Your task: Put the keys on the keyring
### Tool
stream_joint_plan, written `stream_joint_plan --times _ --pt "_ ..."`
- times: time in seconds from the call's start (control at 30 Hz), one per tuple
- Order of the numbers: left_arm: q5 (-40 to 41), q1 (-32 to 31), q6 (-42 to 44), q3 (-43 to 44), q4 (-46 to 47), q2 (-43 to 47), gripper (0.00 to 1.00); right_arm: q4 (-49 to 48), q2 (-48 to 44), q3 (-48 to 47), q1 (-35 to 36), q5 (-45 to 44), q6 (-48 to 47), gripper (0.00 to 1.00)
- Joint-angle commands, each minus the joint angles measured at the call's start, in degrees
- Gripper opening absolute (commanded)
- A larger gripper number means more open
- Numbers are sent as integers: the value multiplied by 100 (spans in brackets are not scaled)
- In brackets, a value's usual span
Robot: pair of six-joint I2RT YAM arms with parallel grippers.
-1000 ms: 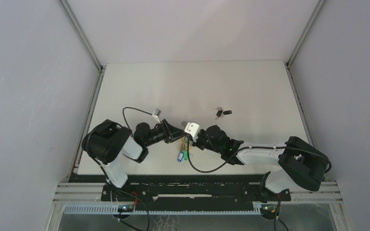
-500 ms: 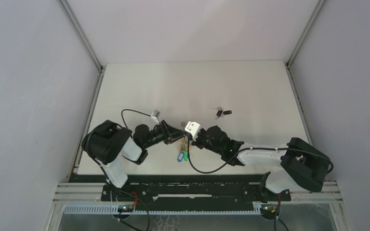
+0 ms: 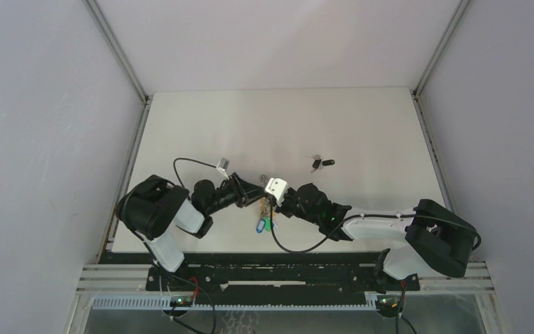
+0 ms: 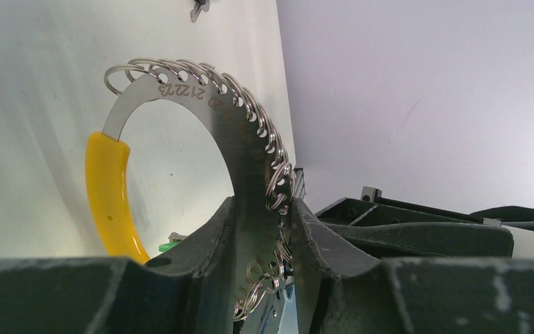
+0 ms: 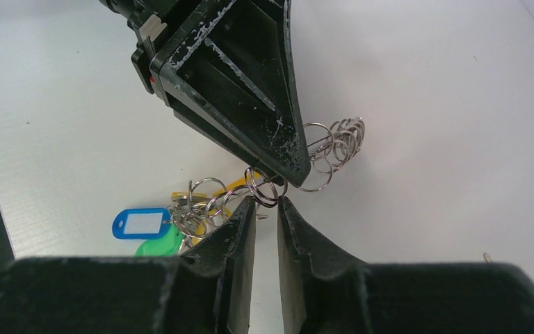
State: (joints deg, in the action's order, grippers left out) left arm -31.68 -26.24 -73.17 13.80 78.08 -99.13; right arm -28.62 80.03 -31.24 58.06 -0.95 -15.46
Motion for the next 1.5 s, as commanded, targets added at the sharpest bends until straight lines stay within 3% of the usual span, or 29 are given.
stream_joint_plan --times 0.0,0.5,1.03,1.47 --pt "4 -13 -119 -104 313 281 7 -240 -127 -68 55 193 94 18" --pt "-49 -17 -32 -105 315 318 7 312 -711 91 -103 270 29 32" --pt "-97 -11 -31 -89 313 368 7 -155 -257 -13 -243 595 15 33" --pt "-128 -13 -31 -93 313 367 7 -293 -257 -23 -236 367 -9 31"
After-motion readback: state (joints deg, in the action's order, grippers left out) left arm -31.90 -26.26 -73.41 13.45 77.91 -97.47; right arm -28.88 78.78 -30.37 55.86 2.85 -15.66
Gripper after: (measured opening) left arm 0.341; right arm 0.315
